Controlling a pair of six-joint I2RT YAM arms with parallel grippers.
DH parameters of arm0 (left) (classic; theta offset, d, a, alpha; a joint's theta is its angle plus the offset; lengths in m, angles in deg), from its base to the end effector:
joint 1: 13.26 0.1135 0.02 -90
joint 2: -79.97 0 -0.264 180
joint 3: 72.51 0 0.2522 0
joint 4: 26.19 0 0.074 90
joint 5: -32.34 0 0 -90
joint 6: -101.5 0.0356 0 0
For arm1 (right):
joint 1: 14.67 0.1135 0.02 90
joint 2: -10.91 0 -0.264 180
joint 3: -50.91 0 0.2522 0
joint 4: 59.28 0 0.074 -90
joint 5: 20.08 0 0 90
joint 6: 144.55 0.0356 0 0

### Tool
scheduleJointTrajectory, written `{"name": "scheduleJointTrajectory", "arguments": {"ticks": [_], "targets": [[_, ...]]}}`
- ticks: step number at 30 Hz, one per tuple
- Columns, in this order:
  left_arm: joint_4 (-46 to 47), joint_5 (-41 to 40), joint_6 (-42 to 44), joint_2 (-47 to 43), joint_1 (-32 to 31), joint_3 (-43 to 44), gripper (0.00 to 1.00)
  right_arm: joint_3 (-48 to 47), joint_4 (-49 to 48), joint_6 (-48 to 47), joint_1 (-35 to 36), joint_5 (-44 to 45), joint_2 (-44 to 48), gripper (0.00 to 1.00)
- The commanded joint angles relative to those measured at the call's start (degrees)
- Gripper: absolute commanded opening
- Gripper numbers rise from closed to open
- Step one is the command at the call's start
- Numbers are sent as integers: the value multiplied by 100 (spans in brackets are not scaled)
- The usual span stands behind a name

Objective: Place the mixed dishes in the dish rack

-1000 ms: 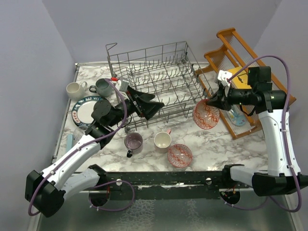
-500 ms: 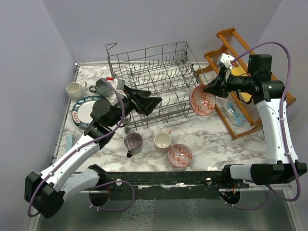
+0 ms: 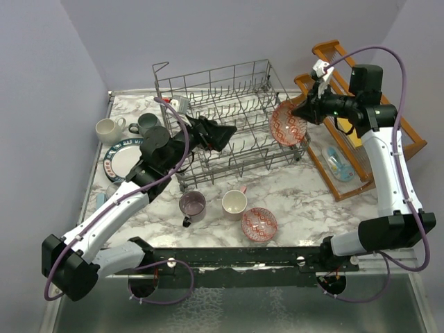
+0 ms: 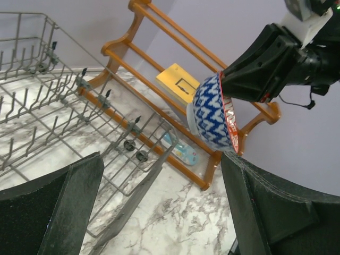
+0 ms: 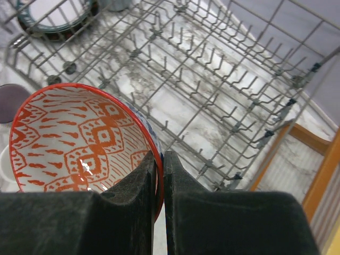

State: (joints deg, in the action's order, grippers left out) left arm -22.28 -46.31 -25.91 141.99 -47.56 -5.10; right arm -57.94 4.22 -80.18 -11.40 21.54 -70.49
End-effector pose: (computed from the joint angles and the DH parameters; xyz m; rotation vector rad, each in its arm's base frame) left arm 0.2065 -0.1493 0.3879 0.1354 1.5120 -1.1610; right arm 0.2813 0.0427 0.4333 -0.9354 1.8101 0.6793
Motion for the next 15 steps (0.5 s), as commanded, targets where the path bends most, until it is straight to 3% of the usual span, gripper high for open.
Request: {"name": "scheduleJointTrajectory", "arguments": {"ticks": [1,10,15], "targets": [[-452,-537,512,-110,-34,151,95,-307,-991,586,204,1190,-182,1],[-1679,-1922,1726,-698,-34,240,95,-428,-1957,740,1449,4751,-846,1],[-2073,-2631,2070,-1164,-33,-39,95,-155,-3020,398,2090,6847,-1232,1]]}}
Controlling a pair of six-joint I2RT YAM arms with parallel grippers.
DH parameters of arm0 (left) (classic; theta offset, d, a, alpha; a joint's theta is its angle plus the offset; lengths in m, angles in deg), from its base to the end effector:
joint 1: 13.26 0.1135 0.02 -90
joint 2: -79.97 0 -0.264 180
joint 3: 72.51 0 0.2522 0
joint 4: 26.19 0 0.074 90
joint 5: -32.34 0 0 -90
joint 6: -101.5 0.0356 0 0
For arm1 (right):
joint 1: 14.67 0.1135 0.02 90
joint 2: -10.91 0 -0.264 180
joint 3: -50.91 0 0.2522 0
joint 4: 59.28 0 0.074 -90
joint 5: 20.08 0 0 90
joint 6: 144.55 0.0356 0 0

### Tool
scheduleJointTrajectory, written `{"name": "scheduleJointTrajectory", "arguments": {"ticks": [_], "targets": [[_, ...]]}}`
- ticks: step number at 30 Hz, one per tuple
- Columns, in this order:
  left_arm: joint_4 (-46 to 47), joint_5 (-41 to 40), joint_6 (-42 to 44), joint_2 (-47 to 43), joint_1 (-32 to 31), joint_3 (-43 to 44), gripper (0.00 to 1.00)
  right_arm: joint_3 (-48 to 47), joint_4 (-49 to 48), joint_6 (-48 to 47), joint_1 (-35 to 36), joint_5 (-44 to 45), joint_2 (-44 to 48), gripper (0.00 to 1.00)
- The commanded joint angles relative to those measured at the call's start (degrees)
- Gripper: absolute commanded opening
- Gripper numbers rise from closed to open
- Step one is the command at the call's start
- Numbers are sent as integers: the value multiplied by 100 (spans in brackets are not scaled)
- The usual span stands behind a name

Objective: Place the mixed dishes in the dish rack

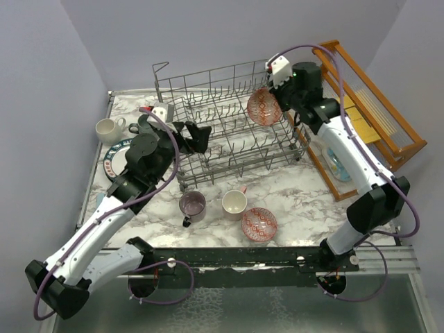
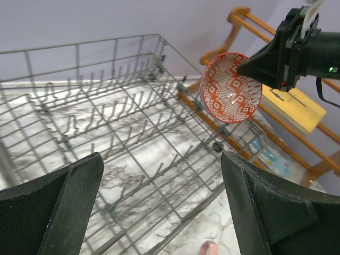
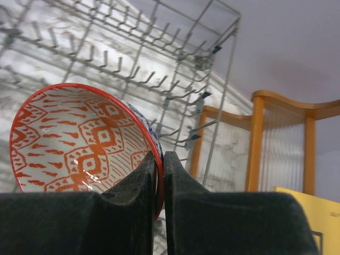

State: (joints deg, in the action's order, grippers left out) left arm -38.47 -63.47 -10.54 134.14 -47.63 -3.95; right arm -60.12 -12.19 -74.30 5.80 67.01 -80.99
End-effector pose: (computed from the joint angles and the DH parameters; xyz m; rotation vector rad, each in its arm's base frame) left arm 0.1829 -0.1207 0.3942 0.0867 1.5741 -0.7016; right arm 0.3402 0.1289 0.4086 -0.7373 1.9221 0.0601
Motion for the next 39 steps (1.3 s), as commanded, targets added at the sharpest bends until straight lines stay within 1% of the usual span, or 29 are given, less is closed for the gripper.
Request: {"name": "scheduleJointTrajectory", "arguments": {"ticks": [1,6,11,18,24,29,34,39], "targets": [[-480,-1014,567,-467,-26,-231,95,131,-1571,-307,430,2491,-234,1],[-400,-1312,752,-939,-22,-612,95,394,-2522,-969,624,3359,-586,1],[-512,-1572,1055,-1193,-26,-757,95,411,-3089,-1558,632,3927,-989,1],[-459,-1819,1351,-1394,-30,-1073,96,609,-3202,-1895,629,4096,-904,1],[-16,-1480,1402,-1342,-26,-1138,96,741,-2722,-1892,632,4004,-679,1],[482,-1413,1435,-1156,-26,-1106,96,858,-2571,-1958,640,4079,-581,1],[870,-1325,1445,-991,-26,-1093,96,977,-2651,-2204,682,4246,-596,1],[895,-1174,1419,-914,-25,-1058,96,1082,-2787,-2387,728,4371,-715,1]]}}
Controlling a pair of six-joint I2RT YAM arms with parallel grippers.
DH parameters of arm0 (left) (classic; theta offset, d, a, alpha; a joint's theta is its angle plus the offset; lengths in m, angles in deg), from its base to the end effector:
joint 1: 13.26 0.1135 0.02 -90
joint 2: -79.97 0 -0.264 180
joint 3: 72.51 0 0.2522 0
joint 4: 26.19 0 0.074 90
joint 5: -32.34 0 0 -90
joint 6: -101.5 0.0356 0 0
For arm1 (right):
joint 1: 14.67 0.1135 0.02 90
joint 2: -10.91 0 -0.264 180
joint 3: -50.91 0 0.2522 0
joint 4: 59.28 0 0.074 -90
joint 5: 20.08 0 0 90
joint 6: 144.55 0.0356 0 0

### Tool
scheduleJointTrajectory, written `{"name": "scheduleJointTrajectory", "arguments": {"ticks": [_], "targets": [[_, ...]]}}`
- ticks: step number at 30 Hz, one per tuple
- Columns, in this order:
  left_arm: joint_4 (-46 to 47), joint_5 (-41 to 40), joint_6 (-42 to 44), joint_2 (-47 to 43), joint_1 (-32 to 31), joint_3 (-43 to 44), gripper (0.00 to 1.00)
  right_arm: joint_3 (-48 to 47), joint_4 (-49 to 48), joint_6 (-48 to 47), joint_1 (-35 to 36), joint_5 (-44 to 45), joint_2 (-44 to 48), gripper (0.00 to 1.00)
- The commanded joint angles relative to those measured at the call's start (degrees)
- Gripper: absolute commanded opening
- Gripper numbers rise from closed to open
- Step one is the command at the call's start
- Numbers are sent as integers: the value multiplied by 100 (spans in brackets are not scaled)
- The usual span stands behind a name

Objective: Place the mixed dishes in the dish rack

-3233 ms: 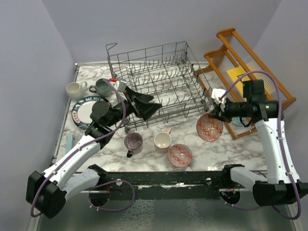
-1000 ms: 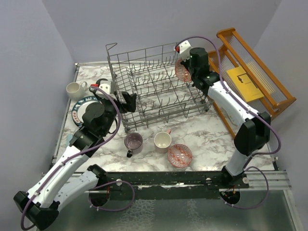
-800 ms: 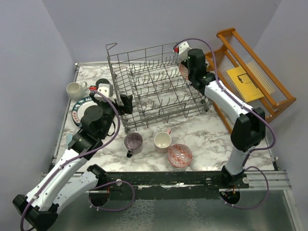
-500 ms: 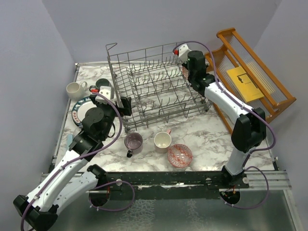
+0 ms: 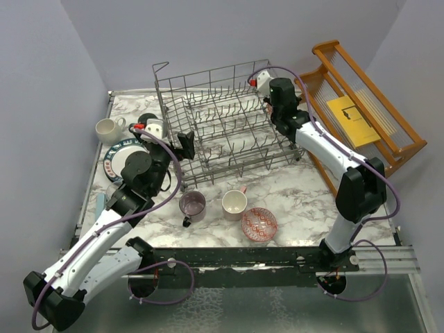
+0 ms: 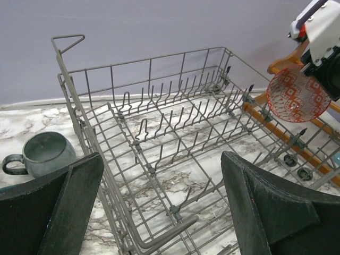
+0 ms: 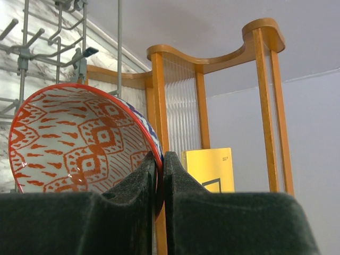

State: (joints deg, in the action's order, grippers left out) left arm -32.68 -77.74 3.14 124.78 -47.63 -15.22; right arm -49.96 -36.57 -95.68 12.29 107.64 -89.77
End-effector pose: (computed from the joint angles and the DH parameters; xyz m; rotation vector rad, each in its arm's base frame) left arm 0.1603 -0.0948 0.3653 0.0487 1.4814 -0.3485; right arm 0.3802 0.1690 0.3346 -0.7092 1.8292 -0.8060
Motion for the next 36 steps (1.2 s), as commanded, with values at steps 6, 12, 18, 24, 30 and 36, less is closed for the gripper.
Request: {"name": "scheduleJointTrajectory", "arguments": {"ticks": [6,12,18,24,30,36], "targets": [[260,329,29,-95,-26,15,96,19,-431,-420,145,406,-14,1],[216,271,50,-198,-26,-68,96,117,-582,-674,195,532,-158,1],[61,158,152,-256,-26,-72,96,183,-626,-827,203,641,-306,1],[-37,207,181,-263,-26,-63,96,222,-709,-888,225,722,-383,1],[-7,317,65,-230,-26,-80,96,39,-741,-974,304,820,-576,1],[1,333,18,-245,-21,-88,96,-82,-819,-1075,336,946,-756,1]]}}
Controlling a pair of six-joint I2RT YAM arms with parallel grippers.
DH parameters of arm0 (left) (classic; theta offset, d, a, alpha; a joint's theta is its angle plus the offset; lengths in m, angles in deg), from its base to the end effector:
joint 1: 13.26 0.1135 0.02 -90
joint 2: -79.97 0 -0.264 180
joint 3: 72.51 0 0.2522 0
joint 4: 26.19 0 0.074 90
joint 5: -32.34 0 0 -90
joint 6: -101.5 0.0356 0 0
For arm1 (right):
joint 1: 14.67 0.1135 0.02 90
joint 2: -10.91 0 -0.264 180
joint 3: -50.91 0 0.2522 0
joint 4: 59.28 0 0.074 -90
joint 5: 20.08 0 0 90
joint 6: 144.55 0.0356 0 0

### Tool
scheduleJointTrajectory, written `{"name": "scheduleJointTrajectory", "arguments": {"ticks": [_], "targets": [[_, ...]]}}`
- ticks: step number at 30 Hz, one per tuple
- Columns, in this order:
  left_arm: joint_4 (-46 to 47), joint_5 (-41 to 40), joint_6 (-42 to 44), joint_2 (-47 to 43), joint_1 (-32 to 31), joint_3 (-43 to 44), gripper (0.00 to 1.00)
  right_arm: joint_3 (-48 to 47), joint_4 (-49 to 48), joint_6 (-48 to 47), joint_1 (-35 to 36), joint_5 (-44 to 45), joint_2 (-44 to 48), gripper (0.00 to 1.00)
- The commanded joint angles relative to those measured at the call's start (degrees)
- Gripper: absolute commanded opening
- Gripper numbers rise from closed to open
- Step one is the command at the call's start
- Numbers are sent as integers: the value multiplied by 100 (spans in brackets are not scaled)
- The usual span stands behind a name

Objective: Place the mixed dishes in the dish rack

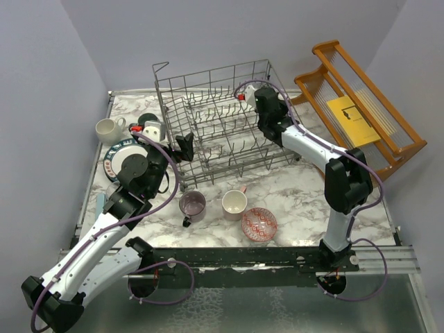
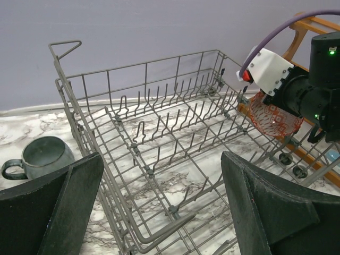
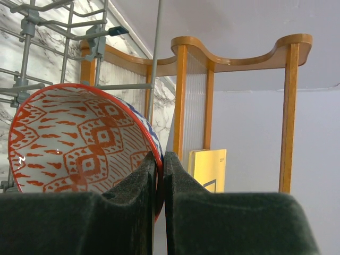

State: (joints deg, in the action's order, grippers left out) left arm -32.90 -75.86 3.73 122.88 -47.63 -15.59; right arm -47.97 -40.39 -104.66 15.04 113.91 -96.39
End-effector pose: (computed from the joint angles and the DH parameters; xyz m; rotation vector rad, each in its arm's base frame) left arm 0.1534 -0.0915 0.3680 0.0761 1.4585 -0.3722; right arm 0.3914 0.1949 0.2829 -0.8997 1.8374 -1.0040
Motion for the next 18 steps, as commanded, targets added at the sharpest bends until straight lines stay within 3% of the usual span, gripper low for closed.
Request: {"name": "scheduleJointTrajectory", "arguments": {"ticks": [1,18], "targets": [[21,141,-40,-46,-25,-40,96,-293,-441,-179,63,321,-97,1],[8,184,-43,-15,-26,-27,96,-268,-837,-592,134,612,-213,1]]}}
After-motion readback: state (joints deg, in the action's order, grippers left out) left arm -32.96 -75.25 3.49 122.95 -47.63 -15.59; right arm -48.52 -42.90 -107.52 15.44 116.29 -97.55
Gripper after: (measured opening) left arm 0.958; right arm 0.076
